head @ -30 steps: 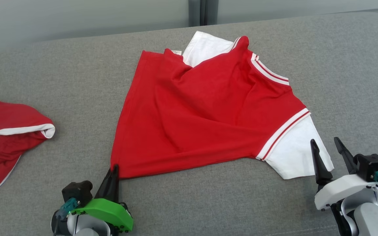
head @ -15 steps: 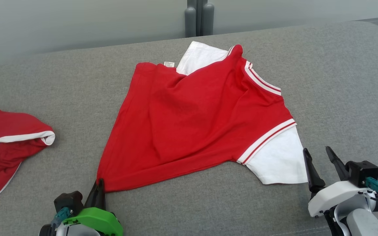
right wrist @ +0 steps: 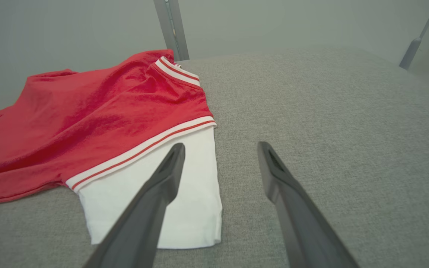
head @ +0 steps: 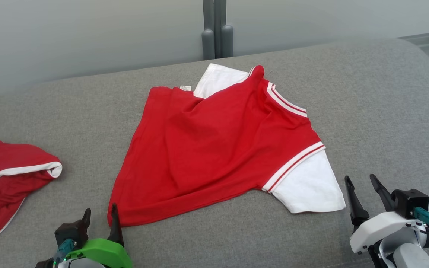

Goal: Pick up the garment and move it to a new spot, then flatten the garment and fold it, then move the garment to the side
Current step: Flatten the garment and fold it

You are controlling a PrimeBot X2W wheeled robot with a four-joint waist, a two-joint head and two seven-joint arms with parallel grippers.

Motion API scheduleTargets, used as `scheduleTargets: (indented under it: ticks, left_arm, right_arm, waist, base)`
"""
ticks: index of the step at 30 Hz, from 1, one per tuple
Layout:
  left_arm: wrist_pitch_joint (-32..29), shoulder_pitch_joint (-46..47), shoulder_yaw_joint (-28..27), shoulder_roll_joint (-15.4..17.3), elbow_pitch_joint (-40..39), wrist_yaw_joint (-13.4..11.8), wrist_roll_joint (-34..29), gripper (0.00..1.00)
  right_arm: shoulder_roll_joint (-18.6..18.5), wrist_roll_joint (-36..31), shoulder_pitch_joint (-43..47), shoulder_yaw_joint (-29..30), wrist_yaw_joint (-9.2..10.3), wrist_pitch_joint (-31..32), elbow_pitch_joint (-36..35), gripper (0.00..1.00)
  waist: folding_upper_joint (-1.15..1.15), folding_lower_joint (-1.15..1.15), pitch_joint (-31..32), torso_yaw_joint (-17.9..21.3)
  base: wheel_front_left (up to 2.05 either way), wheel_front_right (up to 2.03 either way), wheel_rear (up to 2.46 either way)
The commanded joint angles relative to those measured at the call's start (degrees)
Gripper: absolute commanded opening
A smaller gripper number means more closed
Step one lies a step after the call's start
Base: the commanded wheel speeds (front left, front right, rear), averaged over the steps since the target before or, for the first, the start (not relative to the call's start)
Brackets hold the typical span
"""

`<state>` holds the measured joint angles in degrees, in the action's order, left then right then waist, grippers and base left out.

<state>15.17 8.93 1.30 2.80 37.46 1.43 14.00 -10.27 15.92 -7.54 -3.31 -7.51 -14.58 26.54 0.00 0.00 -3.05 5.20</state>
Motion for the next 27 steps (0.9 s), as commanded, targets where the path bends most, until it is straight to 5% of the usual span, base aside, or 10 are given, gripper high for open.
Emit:
scheduleTargets:
  ticks: [1,14,27]
  left_arm:
    - [-0.03,-0.84,-0.3,0.2,-0.39,-0.1,-0.33,1.0]
    - [-0.03,-9.39,-0.5,0.21,-13.24,-0.36,-4.75,1.0]
    - [-0.03,-12.57,-0.61,0.21,-17.43,0.83,-6.38,1.0]
  right_arm:
    - [-0.03,-0.1,0.56,0.21,0.04,-0.3,-0.08,1.0]
    - [2.8,-7.7,4.39,3.43,0.05,-0.66,-5.79,1.0]
    - [5.44,-11.08,6.76,4.25,0.05,-0.67,-6.62,1.0]
  waist:
    - [0.0,0.0,1.23,-0.21]
    - [0.0,0.0,4.57,-4.33]
    - [0.0,0.0,6.89,-6.99]
  base:
    - [0.0,0.0,0.0]
    - [0.0,0.0,0.0]
    - [0.0,0.0,0.0]
